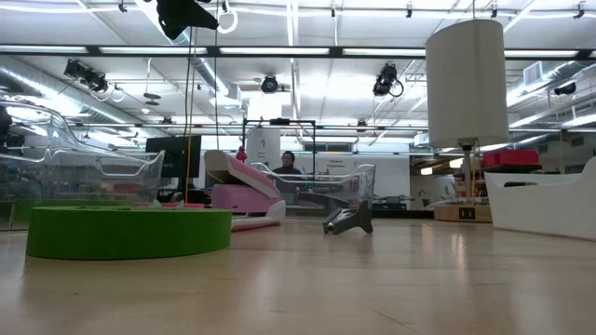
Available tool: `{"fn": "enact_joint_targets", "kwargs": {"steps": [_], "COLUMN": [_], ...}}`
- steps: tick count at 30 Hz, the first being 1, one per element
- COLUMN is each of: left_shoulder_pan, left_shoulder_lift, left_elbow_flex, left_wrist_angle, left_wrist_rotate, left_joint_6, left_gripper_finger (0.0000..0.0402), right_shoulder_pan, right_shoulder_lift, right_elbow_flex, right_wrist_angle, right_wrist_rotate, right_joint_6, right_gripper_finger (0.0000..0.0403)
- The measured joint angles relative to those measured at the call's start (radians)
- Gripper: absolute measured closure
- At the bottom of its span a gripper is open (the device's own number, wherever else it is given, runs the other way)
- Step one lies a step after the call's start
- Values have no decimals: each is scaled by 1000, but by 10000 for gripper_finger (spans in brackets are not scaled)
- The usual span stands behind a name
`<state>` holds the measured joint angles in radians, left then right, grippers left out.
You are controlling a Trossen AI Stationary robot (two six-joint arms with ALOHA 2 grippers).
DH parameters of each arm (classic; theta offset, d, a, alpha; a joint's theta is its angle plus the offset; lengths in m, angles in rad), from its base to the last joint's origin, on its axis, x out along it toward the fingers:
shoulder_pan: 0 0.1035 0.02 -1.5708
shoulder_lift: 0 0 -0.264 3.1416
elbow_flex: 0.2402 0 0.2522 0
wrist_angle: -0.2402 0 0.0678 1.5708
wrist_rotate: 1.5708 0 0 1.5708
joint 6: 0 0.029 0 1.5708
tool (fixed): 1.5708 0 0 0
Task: Pick and place Stapler, Stapler remover, tape
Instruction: Put the black staple remover into the white bin
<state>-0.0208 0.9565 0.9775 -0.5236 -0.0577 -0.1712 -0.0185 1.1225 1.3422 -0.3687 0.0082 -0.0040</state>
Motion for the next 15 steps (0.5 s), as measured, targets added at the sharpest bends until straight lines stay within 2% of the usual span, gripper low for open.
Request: {"fn": "enact_joint_targets", "kwargs": {"steps": [15], "left_shoulder_pan": [0], "left_shoulder_lift": [0], "left_elbow_flex": [0], "left_wrist_angle": [0], "left_wrist_rotate": [-20], "left_joint_6": [-1], "left_gripper_finger": [189], "right_shoulder_pan": [0], "right_shoulder_lift": [0], "right_elbow_flex": [0], "right_wrist_angle": [0], "right_wrist_rotate": [0], "right_joint_6": [2], "right_gripper_finger": [403]}}
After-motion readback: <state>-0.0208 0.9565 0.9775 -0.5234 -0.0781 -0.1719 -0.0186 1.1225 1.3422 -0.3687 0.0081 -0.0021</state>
